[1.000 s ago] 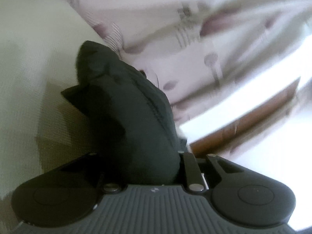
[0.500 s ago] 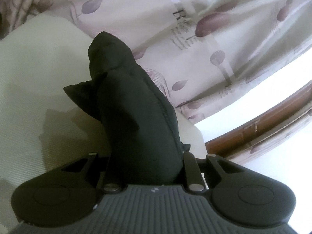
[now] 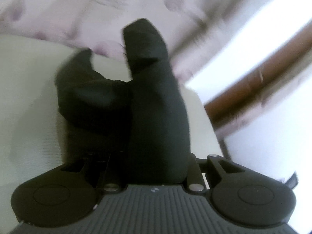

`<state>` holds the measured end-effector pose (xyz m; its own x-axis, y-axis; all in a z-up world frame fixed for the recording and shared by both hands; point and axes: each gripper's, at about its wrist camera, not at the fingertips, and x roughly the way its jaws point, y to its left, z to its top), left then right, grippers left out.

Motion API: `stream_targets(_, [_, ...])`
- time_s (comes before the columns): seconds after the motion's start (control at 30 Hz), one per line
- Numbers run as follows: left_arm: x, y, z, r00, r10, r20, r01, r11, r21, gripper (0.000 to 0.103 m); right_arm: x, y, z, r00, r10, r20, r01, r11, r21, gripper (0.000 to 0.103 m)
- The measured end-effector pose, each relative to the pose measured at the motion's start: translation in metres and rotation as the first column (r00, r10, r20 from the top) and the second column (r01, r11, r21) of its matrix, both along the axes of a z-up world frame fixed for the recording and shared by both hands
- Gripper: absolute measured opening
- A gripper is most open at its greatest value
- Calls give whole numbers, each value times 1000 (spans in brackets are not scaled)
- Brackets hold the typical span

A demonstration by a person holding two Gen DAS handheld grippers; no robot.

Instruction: Fold large clothes

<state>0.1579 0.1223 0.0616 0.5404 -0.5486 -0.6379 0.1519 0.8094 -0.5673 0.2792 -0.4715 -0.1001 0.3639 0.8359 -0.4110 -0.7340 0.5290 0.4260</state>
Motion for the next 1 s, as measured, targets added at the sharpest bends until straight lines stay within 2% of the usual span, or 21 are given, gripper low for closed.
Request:
stream_targets(0.13, [26, -61, -19, 995, -89, -43, 90, 996, 29, 30, 21, -45, -4, 990, 7, -144, 12, 991, 131, 22])
stream_targets(0.17, [31, -70, -23, 993, -103, -52, 104, 994, 26, 31, 21, -57, -1, 987, 10, -159, 12, 991, 134, 22])
stream_targets(0.27, [40, -85, -30, 990, -131, -48, 131, 991, 3, 31, 3, -102, 25, 987, -22, -161, 41, 992, 120, 21])
stream_targets(0.33, [44, -88, -33, 989, -146, -39, 145, 989, -14, 31, -20, -136, 44, 988, -44, -149, 68, 985, 160, 22])
stream_targets(0.4, [47, -89, -38, 987, -156, -36, 155, 988, -22, 32, -33, -165, 50, 988, -46, -144, 72, 980, 184, 26])
stream_targets(0.43, [49, -91, -41, 986, -166, -29, 165, 986, -31, 33, -32, -178, 44, 986, -44, -160, 75, 978, 194, 26])
stream_targets(0.47, [50, -96, -43, 983, -182, -19, 181, 983, -38, 34, -16, -171, 34, 980, -34, -197, 79, 971, 224, 26])
stream_targets(0.53, [54, -107, -48, 979, -204, -8, 203, 978, -45, 34, 4, -179, 13, 962, -9, -273, 95, 947, 306, 26])
stream_targets(0.63, [55, -126, -59, 969, -245, 29, 246, 969, -33, 40, 30, -176, -4, 954, 8, -301, 94, 942, 322, 26])
stream_targets(0.73, [58, -148, -72, 955, -285, 82, 285, 958, 5, 51, 48, -178, -15, 950, 18, -311, 91, 938, 334, 26])
stream_targets(0.77, [59, -151, -79, 953, -289, 91, 291, 957, -2, 58, 53, -181, -21, 946, 33, -323, 87, 932, 351, 26])
stream_targets(0.8, [61, -153, -86, 952, -290, 97, 293, 956, -21, 66, 55, -186, -27, 940, 47, -339, 88, 925, 371, 26])
stream_targets(0.9, [61, -154, -103, 953, -275, 129, 290, 949, -123, 80, 44, -207, -40, 936, 24, -350, 124, 910, 395, 26])
stream_targets(0.93, [60, -155, -107, 951, -272, 144, 290, 949, -123, 81, 36, -222, -44, 937, 5, -348, 145, 904, 402, 26])
stream_targets(1.0, [54, -157, -113, 938, -271, 217, 306, 940, -151, 95, 24, -229, -54, 936, -35, -351, 189, 890, 416, 29])
